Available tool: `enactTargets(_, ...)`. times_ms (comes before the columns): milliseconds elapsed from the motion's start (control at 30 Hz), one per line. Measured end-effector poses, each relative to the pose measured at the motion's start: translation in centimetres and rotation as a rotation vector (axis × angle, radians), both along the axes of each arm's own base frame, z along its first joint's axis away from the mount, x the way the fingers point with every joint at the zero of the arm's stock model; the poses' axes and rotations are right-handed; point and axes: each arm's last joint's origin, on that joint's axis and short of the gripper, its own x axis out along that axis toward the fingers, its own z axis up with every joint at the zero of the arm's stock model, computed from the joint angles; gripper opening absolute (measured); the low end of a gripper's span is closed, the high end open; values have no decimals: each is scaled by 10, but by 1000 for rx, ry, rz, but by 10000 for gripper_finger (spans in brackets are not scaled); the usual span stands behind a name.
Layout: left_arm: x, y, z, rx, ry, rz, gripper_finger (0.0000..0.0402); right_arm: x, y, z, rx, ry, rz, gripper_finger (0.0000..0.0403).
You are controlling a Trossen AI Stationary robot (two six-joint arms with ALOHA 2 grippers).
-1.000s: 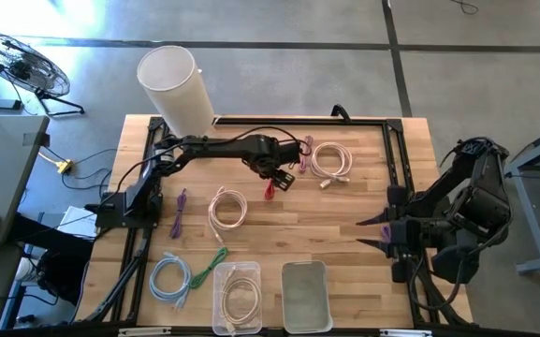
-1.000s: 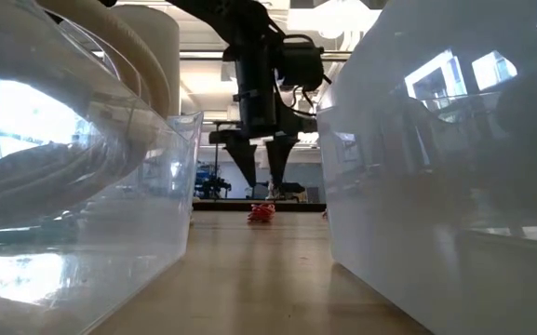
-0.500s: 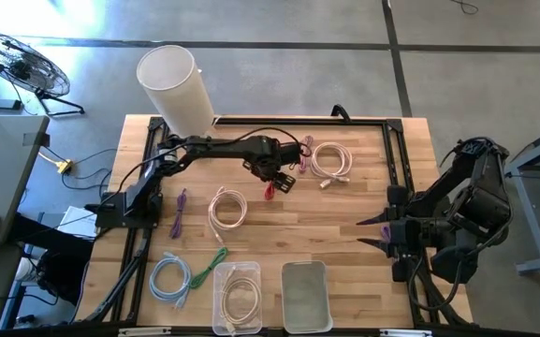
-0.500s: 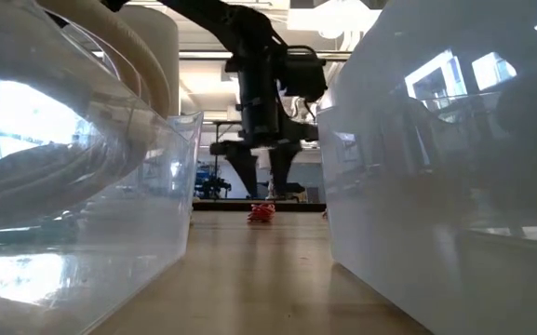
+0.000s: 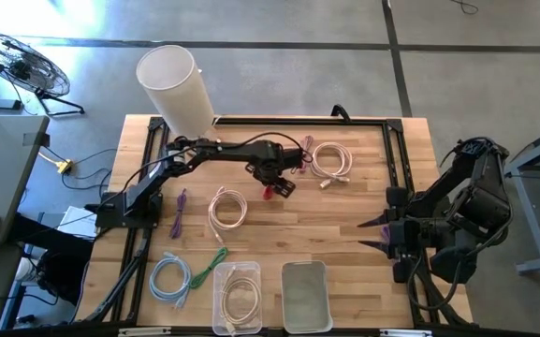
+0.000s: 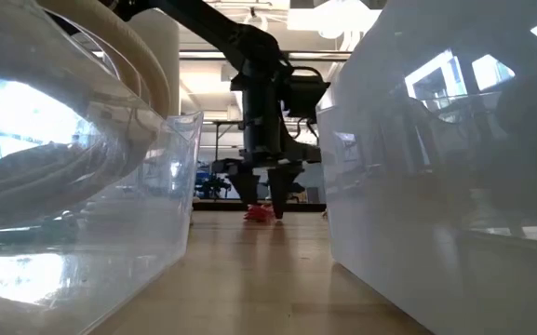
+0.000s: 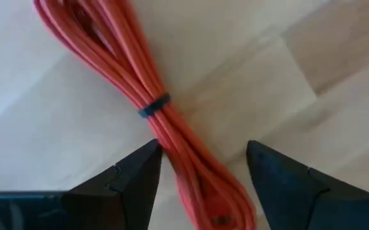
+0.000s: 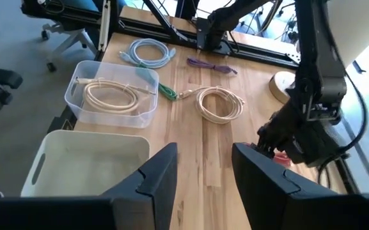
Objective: Pick & Place USB Port
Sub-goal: Put the red USB cable into the gray bin
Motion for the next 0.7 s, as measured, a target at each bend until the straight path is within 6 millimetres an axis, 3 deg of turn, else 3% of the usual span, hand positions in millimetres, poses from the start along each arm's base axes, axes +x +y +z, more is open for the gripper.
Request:
enactTargets(167, 1, 0, -11, -42, 22, -60, 170, 0, 0, 0, 7, 3, -3, 141)
enactTargets(333, -2, 0, -13, -38, 51, -127, 32, 0, 0, 0, 5, 3, -3, 141)
enactTargets(567, -3, -3, -4, -51, 27, -189, 23, -1, -1, -1, -13, 12, -3, 141)
enactTargets(700, -4, -16, 9, -99, -12, -231, 23, -1, -1, -2, -15, 20, 1, 141)
